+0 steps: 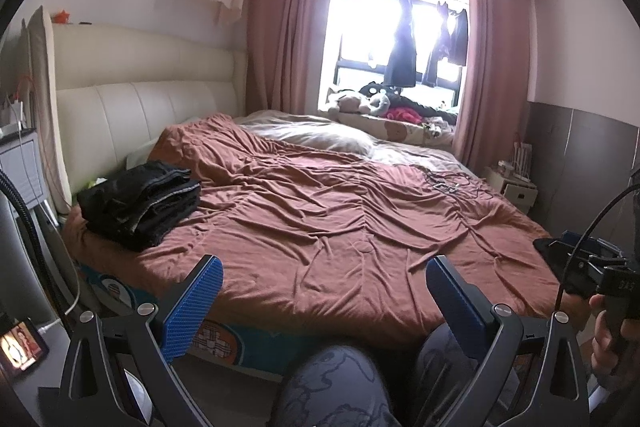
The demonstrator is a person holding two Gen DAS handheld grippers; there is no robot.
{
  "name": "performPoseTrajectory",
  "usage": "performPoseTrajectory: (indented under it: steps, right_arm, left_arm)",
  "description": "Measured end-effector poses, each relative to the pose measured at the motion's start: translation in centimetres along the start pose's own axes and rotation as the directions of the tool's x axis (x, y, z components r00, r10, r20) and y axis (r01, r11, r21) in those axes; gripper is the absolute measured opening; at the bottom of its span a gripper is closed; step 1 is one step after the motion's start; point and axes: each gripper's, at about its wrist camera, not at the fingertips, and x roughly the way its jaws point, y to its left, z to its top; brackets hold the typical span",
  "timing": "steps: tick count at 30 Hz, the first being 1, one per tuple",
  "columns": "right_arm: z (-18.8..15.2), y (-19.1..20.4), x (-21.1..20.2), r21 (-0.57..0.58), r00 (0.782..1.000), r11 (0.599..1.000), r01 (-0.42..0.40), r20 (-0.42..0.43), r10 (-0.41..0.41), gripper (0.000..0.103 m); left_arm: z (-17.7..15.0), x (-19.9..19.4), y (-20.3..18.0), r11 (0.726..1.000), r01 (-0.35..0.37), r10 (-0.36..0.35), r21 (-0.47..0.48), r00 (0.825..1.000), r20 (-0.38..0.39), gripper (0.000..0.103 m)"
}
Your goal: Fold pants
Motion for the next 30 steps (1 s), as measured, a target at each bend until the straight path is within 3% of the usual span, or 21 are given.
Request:
performPoseTrajectory:
  steps: [30]
  right_arm:
    - [-0.08, -0.46, -0.52, -0.019, 1.0, 1.0, 0.014, 0.005, -0.013, 0.103]
  left_arm:
    - [0.12, -0.41, -0.48, 1.0, 0.008, -0.008, -0.01, 1.0, 0.003, 0.102]
